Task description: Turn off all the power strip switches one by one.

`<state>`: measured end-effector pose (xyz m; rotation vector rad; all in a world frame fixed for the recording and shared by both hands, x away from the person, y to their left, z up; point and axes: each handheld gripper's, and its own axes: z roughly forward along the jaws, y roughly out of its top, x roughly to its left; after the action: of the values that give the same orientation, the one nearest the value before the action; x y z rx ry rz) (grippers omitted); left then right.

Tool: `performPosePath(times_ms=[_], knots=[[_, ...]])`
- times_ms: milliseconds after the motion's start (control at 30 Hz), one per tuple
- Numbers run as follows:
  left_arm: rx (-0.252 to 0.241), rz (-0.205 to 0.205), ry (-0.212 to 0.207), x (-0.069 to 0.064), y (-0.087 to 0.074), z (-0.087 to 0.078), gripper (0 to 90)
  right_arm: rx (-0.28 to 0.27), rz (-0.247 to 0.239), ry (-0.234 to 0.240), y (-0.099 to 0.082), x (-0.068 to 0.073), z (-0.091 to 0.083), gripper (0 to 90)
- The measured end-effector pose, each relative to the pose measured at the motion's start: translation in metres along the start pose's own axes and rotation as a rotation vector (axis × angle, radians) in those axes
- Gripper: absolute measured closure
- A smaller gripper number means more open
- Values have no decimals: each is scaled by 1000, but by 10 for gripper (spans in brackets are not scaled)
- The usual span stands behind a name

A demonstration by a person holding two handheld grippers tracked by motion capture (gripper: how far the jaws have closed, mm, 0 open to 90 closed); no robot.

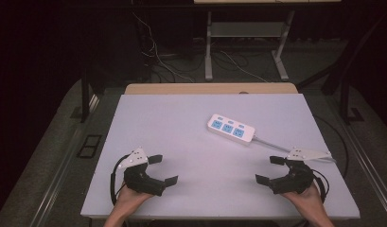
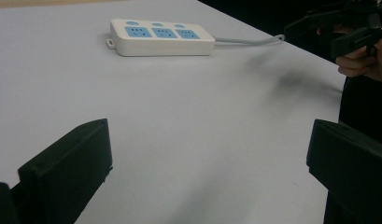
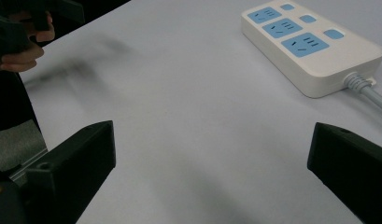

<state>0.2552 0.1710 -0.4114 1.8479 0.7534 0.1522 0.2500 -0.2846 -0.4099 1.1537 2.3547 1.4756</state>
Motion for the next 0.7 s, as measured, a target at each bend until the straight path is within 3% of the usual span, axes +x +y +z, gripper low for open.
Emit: performPosePath(times_ms=[700], knots=[[12, -1, -6, 1, -3, 3, 0, 40, -1, 1, 0, 0, 3, 7]])
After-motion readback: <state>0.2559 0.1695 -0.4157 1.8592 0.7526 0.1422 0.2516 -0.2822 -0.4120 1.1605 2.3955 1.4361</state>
